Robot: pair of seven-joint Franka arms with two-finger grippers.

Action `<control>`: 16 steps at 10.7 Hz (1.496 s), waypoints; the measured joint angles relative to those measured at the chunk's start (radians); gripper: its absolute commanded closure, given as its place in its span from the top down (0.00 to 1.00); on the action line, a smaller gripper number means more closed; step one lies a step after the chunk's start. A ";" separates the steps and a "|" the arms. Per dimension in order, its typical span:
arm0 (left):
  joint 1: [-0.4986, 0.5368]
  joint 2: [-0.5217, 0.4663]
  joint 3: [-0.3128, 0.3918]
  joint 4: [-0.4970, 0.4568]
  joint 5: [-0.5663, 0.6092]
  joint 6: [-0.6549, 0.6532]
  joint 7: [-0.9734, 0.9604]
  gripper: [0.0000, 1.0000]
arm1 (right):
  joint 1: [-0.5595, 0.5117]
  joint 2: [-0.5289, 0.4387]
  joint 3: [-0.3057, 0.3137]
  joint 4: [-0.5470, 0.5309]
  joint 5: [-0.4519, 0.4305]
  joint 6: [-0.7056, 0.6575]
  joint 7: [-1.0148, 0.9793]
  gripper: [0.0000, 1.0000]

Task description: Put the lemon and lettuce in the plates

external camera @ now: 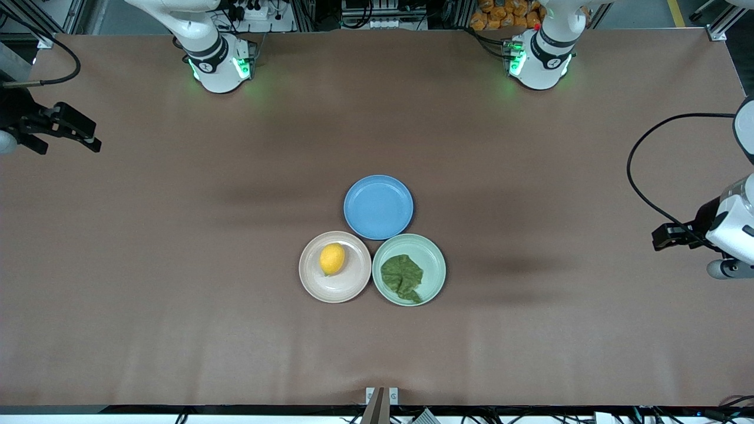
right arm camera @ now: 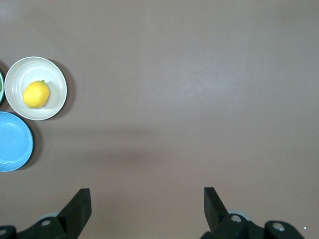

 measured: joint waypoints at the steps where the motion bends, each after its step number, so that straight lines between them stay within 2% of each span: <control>1: -0.004 -0.009 -0.006 0.000 -0.003 -0.009 -0.007 0.91 | 0.000 0.000 0.000 0.007 0.000 -0.006 0.000 1.00; 2: -0.008 -0.018 -0.012 0.000 -0.004 -0.019 -0.012 1.00 | 0.000 0.000 0.000 0.014 0.000 -0.008 0.000 1.00; 7: -0.011 -0.046 -0.052 0.000 -0.006 -0.070 -0.016 1.00 | -0.013 0.000 -0.002 0.022 -0.001 -0.009 0.121 1.00; 16: -0.009 -0.115 -0.060 0.000 -0.015 -0.139 -0.019 1.00 | -0.014 0.000 -0.002 0.024 -0.006 -0.031 0.077 1.00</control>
